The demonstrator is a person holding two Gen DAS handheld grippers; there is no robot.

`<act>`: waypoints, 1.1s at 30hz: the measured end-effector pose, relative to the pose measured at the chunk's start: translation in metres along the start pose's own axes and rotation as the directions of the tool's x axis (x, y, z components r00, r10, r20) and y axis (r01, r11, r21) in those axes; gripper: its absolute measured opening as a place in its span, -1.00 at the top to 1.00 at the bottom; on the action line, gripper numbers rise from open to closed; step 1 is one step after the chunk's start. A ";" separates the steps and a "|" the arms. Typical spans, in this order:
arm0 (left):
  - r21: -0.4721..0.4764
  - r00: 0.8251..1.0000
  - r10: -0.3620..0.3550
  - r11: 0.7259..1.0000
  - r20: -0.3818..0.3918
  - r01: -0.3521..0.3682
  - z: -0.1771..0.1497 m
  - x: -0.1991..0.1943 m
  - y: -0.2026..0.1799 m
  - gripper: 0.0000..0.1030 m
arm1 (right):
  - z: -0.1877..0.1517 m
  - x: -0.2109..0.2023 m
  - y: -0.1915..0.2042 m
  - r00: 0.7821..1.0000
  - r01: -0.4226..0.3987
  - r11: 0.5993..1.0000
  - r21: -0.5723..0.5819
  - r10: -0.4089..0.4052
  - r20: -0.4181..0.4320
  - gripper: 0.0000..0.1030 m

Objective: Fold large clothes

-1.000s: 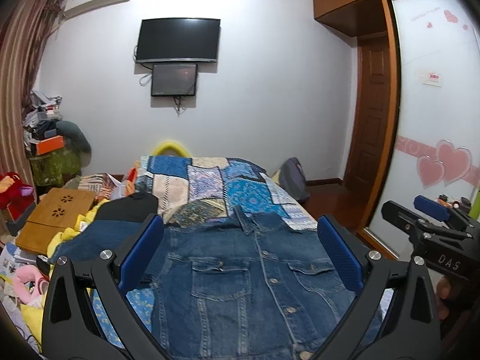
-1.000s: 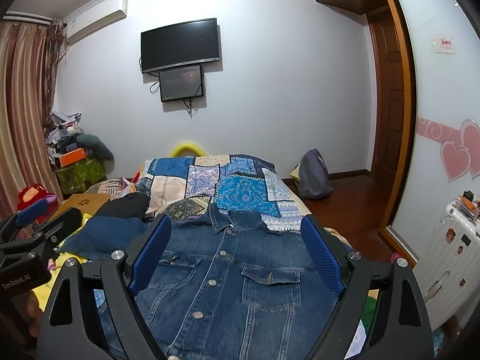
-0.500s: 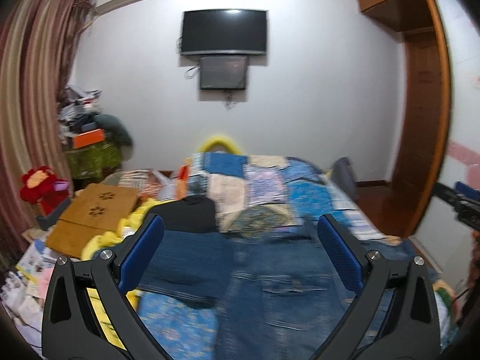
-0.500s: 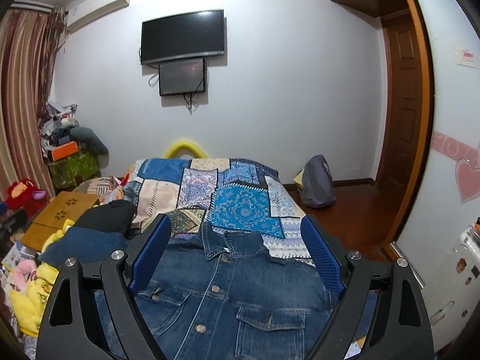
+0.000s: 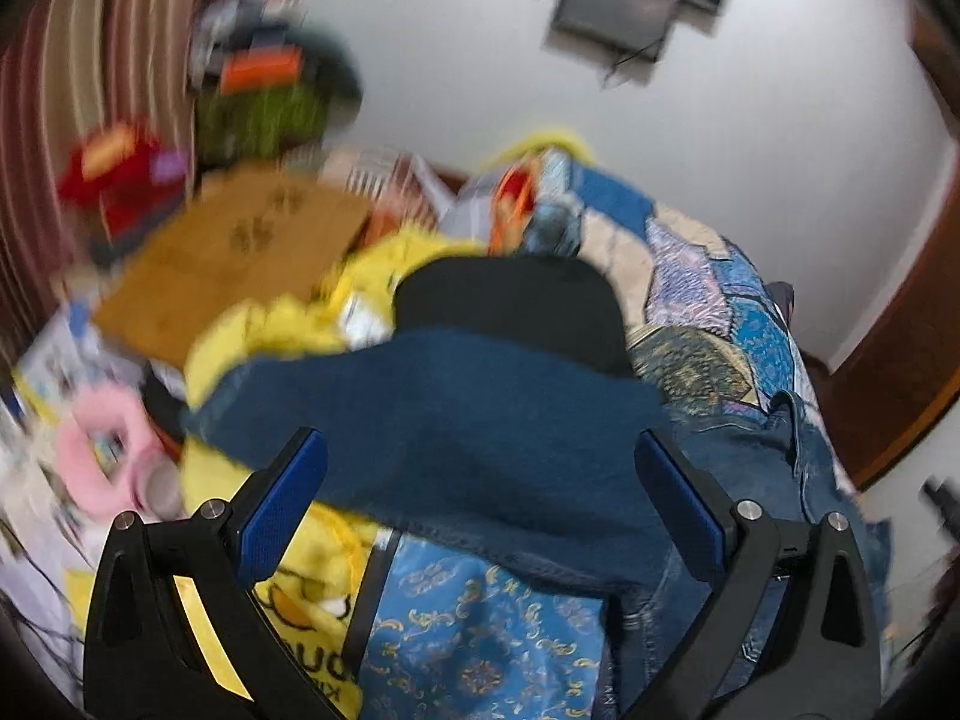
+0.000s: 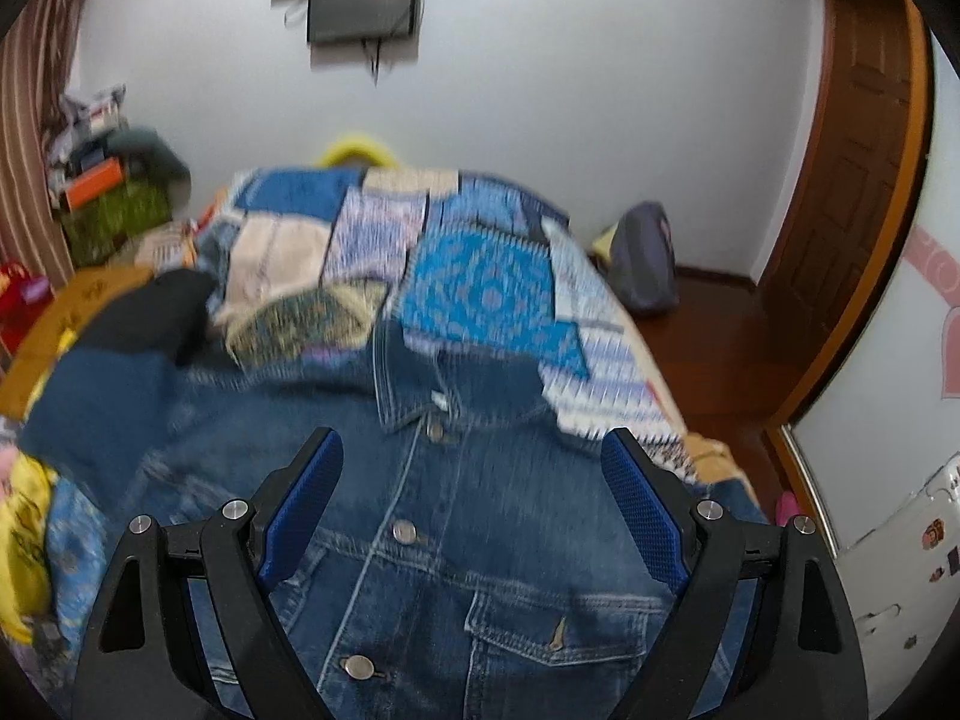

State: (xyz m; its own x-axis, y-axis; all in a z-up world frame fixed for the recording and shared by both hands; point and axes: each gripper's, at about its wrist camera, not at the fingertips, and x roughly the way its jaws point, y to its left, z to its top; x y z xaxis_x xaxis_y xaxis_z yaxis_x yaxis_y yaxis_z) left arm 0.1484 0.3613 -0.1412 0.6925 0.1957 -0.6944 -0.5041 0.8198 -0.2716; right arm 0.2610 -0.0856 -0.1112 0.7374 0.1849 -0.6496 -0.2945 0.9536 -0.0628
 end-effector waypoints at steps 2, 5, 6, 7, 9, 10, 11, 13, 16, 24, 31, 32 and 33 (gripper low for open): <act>-0.081 0.998 -0.012 0.997 -0.055 0.008 0.000 0.020 0.027 -1.00 | -0.002 0.008 0.004 0.999 -0.002 1.000 -0.009 0.002 -0.033 -0.67; -0.185 0.992 -0.031 0.983 -0.123 0.007 -0.001 0.046 0.066 -0.99 | -0.008 0.015 0.009 0.998 -0.005 1.000 -0.019 0.004 -0.069 -0.67; -0.216 0.989 -0.039 0.976 -0.144 0.007 -0.003 0.055 0.079 -0.98 | -0.007 0.018 0.010 0.997 -0.005 1.000 -0.021 0.003 -0.076 -0.67; -0.251 0.986 -0.045 0.968 -0.163 0.003 -0.005 0.064 0.090 -0.94 | -0.008 0.020 0.011 0.997 -0.003 1.000 -0.023 0.001 -0.083 -0.67; -0.315 0.980 -0.080 0.949 -0.184 0.018 -0.009 0.077 0.107 -0.89 | -0.009 0.025 0.013 0.995 0.000 1.000 -0.025 -0.002 -0.100 -0.67; -0.361 0.977 -0.107 0.932 -0.186 0.033 -0.013 0.084 0.117 -0.86 | -0.007 0.030 0.015 0.995 0.000 1.000 -0.025 -0.003 -0.103 -0.67; -0.388 0.975 -0.125 0.920 -0.184 0.045 -0.015 0.088 0.125 -0.86 | -0.007 0.032 0.015 0.994 0.002 1.000 -0.024 -0.004 -0.109 -0.67; -0.466 0.970 -0.166 0.882 -0.175 0.067 -0.021 0.101 0.144 -0.83 | -0.006 0.039 0.014 0.993 0.005 1.000 -0.019 -0.007 -0.117 -0.67; -0.546 0.965 -0.205 0.834 -0.162 0.086 -0.029 0.114 0.160 -0.74 | -0.005 0.046 0.014 0.991 0.009 1.000 -0.011 -0.011 -0.136 -0.67; -0.541 0.991 -0.096 0.840 -0.093 0.031 -0.017 0.122 0.174 -0.34 | -0.009 0.056 0.014 0.984 0.028 1.000 0.002 -0.027 -0.177 -0.67; -0.484 0.997 -0.001 0.874 -0.080 -0.038 -0.005 0.119 0.178 0.86 | -0.009 0.044 0.011 0.986 0.053 0.998 -0.022 -0.056 -0.155 -0.67; -0.475 0.998 0.005 0.880 -0.062 -0.033 -0.002 0.114 0.174 0.88 | -0.009 0.041 0.010 0.987 0.057 0.998 -0.023 -0.060 -0.151 -0.67; -0.462 0.999 0.009 0.887 -0.037 -0.025 0.002 0.106 0.170 0.90 | -0.008 0.039 0.008 0.987 0.059 0.998 -0.023 -0.062 -0.146 -0.67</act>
State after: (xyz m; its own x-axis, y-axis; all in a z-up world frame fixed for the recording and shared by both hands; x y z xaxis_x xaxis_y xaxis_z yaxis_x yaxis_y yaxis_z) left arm 0.1371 0.5223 -0.2595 0.6684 0.1831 -0.7209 -0.7026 0.4734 -0.5313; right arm 0.2820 -0.0727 -0.1432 0.6574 0.0891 -0.7483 -0.2643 0.9572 -0.1182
